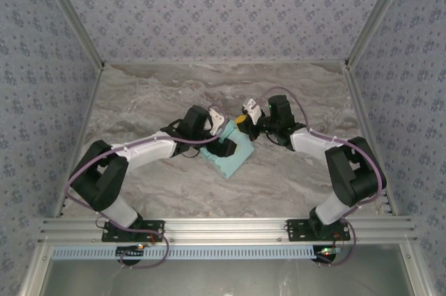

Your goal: Fold the paper box

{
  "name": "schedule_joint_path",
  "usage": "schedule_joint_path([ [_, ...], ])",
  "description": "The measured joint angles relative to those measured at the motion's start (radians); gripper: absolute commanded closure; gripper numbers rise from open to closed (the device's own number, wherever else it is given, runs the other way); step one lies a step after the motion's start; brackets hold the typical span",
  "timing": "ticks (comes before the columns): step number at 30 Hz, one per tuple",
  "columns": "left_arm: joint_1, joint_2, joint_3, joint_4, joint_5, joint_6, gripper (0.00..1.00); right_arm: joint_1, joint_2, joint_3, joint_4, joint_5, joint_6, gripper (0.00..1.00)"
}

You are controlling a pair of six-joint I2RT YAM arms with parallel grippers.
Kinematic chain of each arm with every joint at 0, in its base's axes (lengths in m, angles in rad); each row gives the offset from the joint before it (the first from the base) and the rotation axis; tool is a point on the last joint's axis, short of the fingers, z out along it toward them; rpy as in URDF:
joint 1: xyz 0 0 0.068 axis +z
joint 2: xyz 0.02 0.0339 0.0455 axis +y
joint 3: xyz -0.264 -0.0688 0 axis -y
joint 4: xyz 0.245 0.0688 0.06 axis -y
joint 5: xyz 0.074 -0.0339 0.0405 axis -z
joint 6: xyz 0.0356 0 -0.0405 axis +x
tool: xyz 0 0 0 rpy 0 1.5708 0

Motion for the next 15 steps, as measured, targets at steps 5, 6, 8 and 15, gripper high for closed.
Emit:
schedule_joint_path([
  [5, 0.0, 0.016, 0.007, -0.016, 0.028, 0.011, 0.36, 0.0, 0.0, 0.0, 0.002, 0.006, 0.003, 1.0],
  [6, 0.0, 0.017, 0.008, -0.019, 0.032, 0.017, 0.4, 0.0, 0.0, 0.0, 0.002, 0.006, 0.003, 0.99],
  [8, 0.0, 0.017, 0.012, -0.031, 0.035, 0.032, 0.47, -0.002, 0.0, -0.002, 0.002, 0.006, 0.007, 0.97],
  [15, 0.0, 0.02, 0.063, -0.108, 0.032, 0.133, 0.56, -0.006, -0.081, -0.032, -0.019, 0.009, 0.039, 0.82],
])
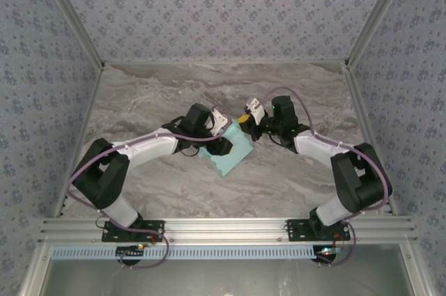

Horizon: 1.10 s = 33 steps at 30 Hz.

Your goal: Fold the paper box

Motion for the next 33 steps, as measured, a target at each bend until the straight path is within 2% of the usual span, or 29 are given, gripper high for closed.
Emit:
schedule_joint_path([
  [3, -0.002, 0.0, 0.014, -0.03, -0.001, 0.072, 0.56, 0.0, -0.036, -0.003, -0.017, -0.013, 0.026, 0.74],
  [5, -0.012, -0.002, 0.023, -0.051, -0.011, 0.125, 0.55, -0.003, -0.061, -0.009, -0.031, -0.03, 0.049, 0.58],
  [6, -0.019, -0.002, 0.031, -0.063, -0.02, 0.159, 0.55, -0.01, -0.076, -0.015, -0.037, -0.046, 0.066, 0.57],
  [11, -0.035, -0.007, 0.062, -0.127, -0.052, 0.338, 0.53, -0.098, -0.151, -0.04, -0.062, -0.11, 0.164, 0.56],
  [17, -0.034, -0.016, 0.081, -0.2, -0.057, 0.639, 0.49, -0.181, -0.243, -0.052, -0.119, -0.119, 0.242, 0.56],
  [20, -0.034, -0.015, 0.107, -0.261, -0.068, 0.793, 0.47, -0.166, -0.279, -0.055, -0.194, -0.128, 0.169, 0.55],
  [25, -0.027, -0.013, 0.143, -0.336, -0.076, 1.009, 0.48, -0.06, -0.283, -0.087, -0.275, -0.095, -0.048, 0.54],
  [29, -0.006, -0.011, 0.153, -0.402, -0.043, 1.099, 0.48, -0.054, -0.283, -0.145, -0.324, -0.115, -0.257, 0.55],
  [33, 0.025, 0.014, 0.199, -0.454, 0.013, 1.145, 0.48, -0.06, -0.269, -0.183, -0.335, -0.144, -0.401, 0.56],
])
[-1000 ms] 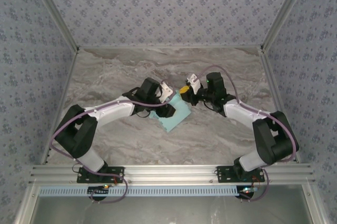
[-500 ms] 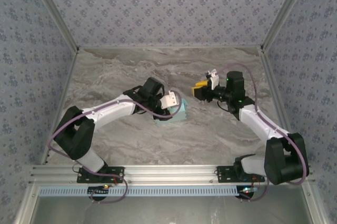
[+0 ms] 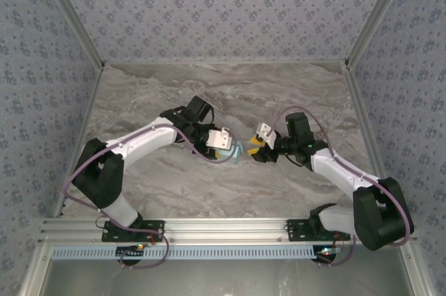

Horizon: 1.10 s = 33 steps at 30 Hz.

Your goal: Fold the paper box

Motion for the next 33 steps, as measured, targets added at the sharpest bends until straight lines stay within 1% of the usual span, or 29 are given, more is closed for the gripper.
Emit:
schedule_joint_path([
  [4, 0.013, 0.031, 0.03, -0.018, 0.045, 0.023, 0.48, -0.002, 0.061, 0.031, -0.02, -0.029, -0.111, 0.58],
  [8, 0.013, 0.064, 0.031, -0.039, 0.076, 0.04, 0.48, -0.002, 0.151, 0.116, -0.054, -0.058, -0.195, 0.59],
  [10, 0.013, 0.077, 0.031, -0.042, 0.086, 0.047, 0.48, 0.002, 0.189, 0.171, -0.099, -0.072, -0.237, 0.59],
  [14, 0.012, 0.082, 0.039, -0.051, 0.088, 0.051, 0.48, 0.031, 0.254, 0.299, -0.264, -0.076, -0.349, 0.6],
  [16, 0.015, 0.085, 0.044, -0.06, 0.088, 0.055, 0.48, 0.041, 0.27, 0.323, -0.317, -0.08, -0.385, 0.6],
  [21, 0.014, 0.091, 0.052, -0.074, 0.092, 0.064, 0.48, 0.042, 0.273, 0.325, -0.367, -0.113, -0.429, 0.56],
  [26, 0.014, 0.095, 0.055, -0.07, 0.092, 0.063, 0.48, 0.033, 0.275, 0.33, -0.431, -0.186, -0.462, 0.53],
  [29, 0.014, 0.095, 0.055, -0.07, 0.092, 0.063, 0.48, 0.029, 0.286, 0.343, -0.453, -0.214, -0.473, 0.54],
  [33, 0.015, 0.097, 0.057, -0.069, 0.092, 0.063, 0.48, 0.032, 0.294, 0.344, -0.443, -0.219, -0.475, 0.58],
])
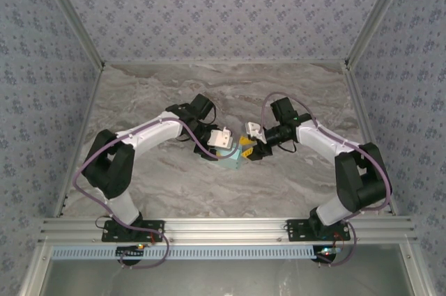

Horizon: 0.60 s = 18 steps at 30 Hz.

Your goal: Fold the paper box

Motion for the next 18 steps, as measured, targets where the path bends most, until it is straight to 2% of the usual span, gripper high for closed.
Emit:
schedule_joint_path([
  [9, 0.001, 0.0, 0.0, 0.002, -0.004, -0.001, 0.48, 0.012, 0.001, -0.01, 0.075, 0.012, 0.026, 0.61],
  [18, 0.001, 0.0, 0.0, 0.003, -0.004, -0.001, 0.51, 0.026, -0.005, -0.012, 0.063, 0.03, 0.01, 0.61],
])
